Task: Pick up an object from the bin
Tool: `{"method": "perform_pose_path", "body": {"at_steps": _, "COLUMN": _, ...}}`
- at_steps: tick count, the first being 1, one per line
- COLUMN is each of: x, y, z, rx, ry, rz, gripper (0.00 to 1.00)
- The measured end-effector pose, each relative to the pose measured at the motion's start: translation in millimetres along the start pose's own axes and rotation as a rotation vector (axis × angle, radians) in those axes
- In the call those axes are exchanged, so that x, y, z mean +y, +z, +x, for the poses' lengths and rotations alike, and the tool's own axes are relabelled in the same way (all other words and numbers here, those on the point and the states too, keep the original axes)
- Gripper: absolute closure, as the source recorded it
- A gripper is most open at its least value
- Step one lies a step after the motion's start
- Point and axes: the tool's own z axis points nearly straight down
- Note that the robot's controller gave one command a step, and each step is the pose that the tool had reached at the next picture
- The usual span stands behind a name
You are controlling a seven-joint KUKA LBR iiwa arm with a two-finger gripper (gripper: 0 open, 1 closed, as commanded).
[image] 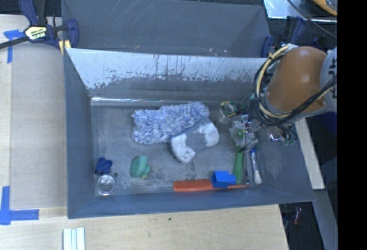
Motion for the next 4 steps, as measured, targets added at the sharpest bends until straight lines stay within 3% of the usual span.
{"method": "perform_pose_path", "body": {"at_steps": 1, "x": 33.7, "y": 0.3, "z": -19.2, "rx": 0.002, "ry": -0.11, "rz": -0.016, "gripper": 1.0}}
{"method": "perform_pose_path", "body": {"at_steps": 2, "x": 10.4, "y": 11.1, "z": -5.3, "rx": -0.006, "ry": 0.112, "rz": 0.0, "gripper": 1.0}}
{"method": "perform_pose_path", "body": {"at_steps": 3, "x": 12.3, "y": -97.0, "z": -20.2, "rx": -0.002, "ry": -0.014, "rz": -0.009, "gripper": 1.0}}
{"method": "perform_pose_path", "body": {"at_steps": 4, "x": 22.5, "y": -22.1, "z": -13.8, "rx": -0.003, "ry": 0.049, "rz": -0.004, "gripper": 1.0}}
